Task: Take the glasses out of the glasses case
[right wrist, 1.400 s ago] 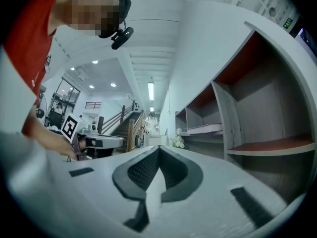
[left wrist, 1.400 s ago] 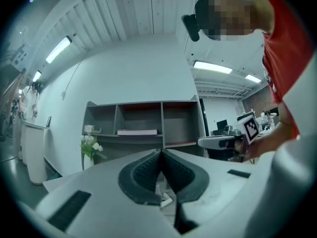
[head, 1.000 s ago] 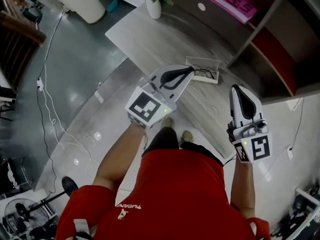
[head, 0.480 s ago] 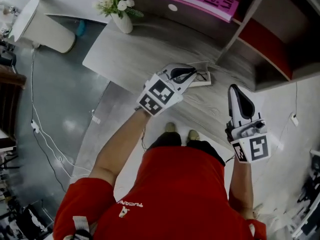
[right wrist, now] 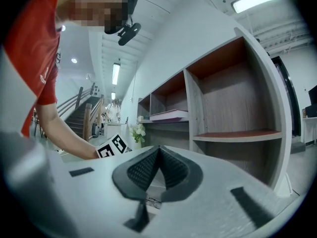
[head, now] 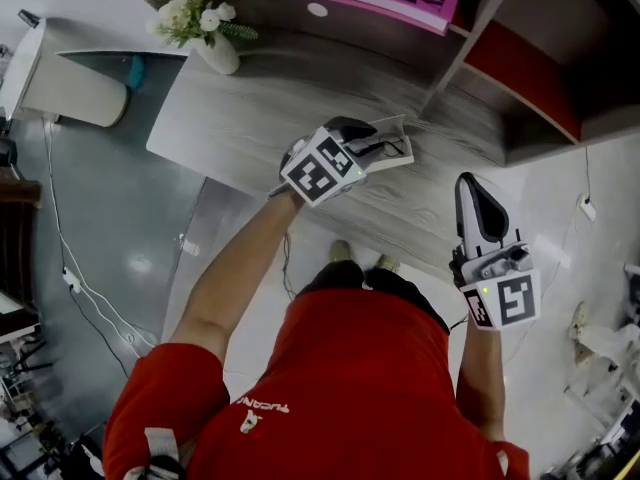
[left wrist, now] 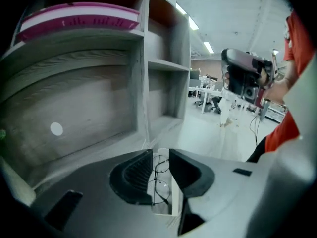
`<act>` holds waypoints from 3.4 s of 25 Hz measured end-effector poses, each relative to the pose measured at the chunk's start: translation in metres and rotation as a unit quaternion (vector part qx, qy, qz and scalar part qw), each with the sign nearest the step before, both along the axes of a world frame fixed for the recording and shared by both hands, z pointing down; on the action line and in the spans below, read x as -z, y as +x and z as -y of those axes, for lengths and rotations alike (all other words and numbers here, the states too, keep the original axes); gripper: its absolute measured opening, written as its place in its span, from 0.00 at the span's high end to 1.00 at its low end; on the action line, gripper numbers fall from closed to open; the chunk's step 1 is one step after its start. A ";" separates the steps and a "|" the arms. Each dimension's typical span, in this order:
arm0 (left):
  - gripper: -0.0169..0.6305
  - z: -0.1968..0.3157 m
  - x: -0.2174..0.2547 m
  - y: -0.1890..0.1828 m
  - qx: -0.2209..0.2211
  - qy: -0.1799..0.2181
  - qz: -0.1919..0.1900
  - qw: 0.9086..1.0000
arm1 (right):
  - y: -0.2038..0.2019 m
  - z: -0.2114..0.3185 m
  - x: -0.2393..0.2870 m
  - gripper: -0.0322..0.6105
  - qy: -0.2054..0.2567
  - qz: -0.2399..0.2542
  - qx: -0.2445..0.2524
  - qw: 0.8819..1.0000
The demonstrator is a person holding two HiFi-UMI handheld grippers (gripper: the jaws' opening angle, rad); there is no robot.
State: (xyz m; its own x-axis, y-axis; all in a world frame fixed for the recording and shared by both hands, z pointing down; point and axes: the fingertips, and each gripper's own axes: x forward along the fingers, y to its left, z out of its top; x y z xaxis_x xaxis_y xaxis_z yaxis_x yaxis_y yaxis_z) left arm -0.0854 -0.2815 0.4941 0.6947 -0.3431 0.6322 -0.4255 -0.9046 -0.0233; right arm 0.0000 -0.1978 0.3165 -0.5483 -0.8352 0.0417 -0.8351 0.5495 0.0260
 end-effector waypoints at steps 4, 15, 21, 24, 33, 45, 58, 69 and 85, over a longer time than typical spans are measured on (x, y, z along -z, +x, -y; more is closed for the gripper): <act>0.81 0.004 -0.025 0.004 -0.024 -0.025 0.039 0.999 | 0.006 -0.001 -0.008 0.94 -0.009 0.000 -0.011 1.000; 0.78 0.014 -0.081 0.011 -0.068 -0.074 0.126 0.987 | 0.027 0.000 -0.028 0.94 -0.034 -0.002 -0.037 0.999; 0.77 0.016 -0.094 0.013 -0.081 -0.088 0.159 0.980 | 0.038 0.002 -0.034 0.94 -0.042 0.001 -0.043 0.998; 0.74 0.013 -0.099 0.012 -0.087 -0.094 0.178 0.976 | 0.042 0.005 -0.035 0.94 -0.044 0.002 -0.045 0.998; 0.82 0.000 -0.108 0.018 -0.122 -0.072 0.231 0.963 | 0.050 0.009 -0.040 0.94 -0.048 0.007 -0.044 0.998; 0.88 0.004 -0.101 0.015 -0.070 -0.080 0.186 0.977 | 0.060 0.006 -0.043 0.94 -0.050 0.009 -0.046 0.998; 0.91 0.012 -0.061 0.013 -0.007 -0.055 0.089 0.994 | 0.055 0.005 -0.038 0.94 -0.045 0.010 -0.039 0.998; 0.91 0.004 0.022 0.012 0.063 -0.027 -0.063 0.996 | 0.040 0.005 -0.022 0.94 -0.022 0.013 -0.023 0.999; 0.91 -0.060 0.186 0.013 0.117 0.100 -0.323 0.934 | 0.018 -0.019 0.015 0.94 0.020 0.036 0.005 0.999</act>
